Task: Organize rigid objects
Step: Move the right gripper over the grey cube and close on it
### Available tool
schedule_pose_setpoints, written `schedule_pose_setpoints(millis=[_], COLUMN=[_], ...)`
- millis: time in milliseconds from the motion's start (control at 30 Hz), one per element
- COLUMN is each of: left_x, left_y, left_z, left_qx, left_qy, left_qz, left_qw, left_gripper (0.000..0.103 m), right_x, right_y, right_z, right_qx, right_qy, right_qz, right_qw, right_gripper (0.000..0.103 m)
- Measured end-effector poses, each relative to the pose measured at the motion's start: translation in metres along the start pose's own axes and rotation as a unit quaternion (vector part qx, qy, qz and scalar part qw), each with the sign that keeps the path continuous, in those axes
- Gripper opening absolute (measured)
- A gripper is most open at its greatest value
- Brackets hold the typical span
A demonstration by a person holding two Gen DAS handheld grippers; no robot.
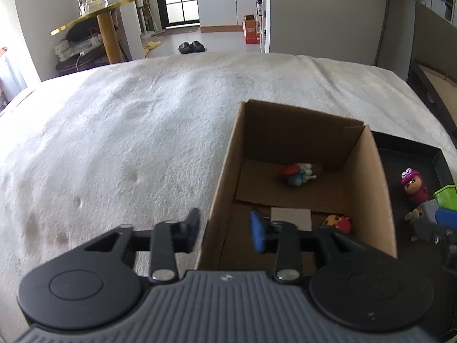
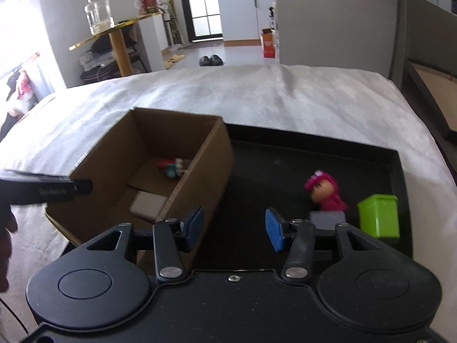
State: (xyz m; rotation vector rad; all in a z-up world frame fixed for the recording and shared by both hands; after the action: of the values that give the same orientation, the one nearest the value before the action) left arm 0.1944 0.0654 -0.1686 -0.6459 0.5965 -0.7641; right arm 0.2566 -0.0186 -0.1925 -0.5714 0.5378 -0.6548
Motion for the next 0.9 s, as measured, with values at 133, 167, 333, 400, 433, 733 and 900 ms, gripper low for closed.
schedule_pose_setpoints(millis=[133,167,333,400,433,733,900], left_x=[0.005,0.006,0.008,0.01,0.011,0.024,0.031], left_y=[-0.005,-0.005,-0.006,-0.007,-0.007,-0.006,-0.006], left_z=[0.003,0.004,0.005,0.005,0.005,0.005,0.005], left_qx=[0.014,0.015,0.014,0.016,0.017,0.016,0.016], left_qy=[0.009,0.011,0.015,0.017,0.019,0.036,0.047], left_qz=[0.011,0.014,0.025,0.027,0.029,0.037,0.04], left_qw=[0.9998,0.9997,0.9995,0.9993,0.9992,0.9985,0.998], left_gripper=[0.057,0.059,0.064,0.065,0.066,0.067,0.069], right_x=[0.013,0.016,0.036,0.043,0.047,0.069,0.078], right_y=[-0.005,-0.006,-0.01,-0.01,-0.01,-0.004,0.001], right_z=[-0.01,-0.012,-0.021,-0.025,-0.026,-0.032,-0.03], right_qx=[-0.001,-0.001,-0.002,-0.001,0.0,0.001,0.005], right_qy=[0.011,0.014,0.029,0.034,0.036,0.047,0.05], right_qz=[-0.009,-0.011,-0.025,-0.03,-0.033,-0.047,-0.05], right_qw=[1.0,1.0,0.999,0.999,0.999,0.998,0.997], right_gripper=[0.055,0.056,0.06,0.06,0.06,0.06,0.06])
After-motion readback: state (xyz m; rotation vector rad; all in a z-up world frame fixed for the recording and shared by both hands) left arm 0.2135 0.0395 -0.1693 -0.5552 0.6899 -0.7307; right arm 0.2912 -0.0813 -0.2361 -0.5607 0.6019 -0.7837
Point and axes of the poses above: each gripper's, at about its wrist camera, not at the fingertips, and y roughly the way its jaws point, x to its right, z to its top, the point moved 7 cm from there along y, roughly the way its jaws point, and after that the axes turned 14 degrees about z, right-handed, at the moved point
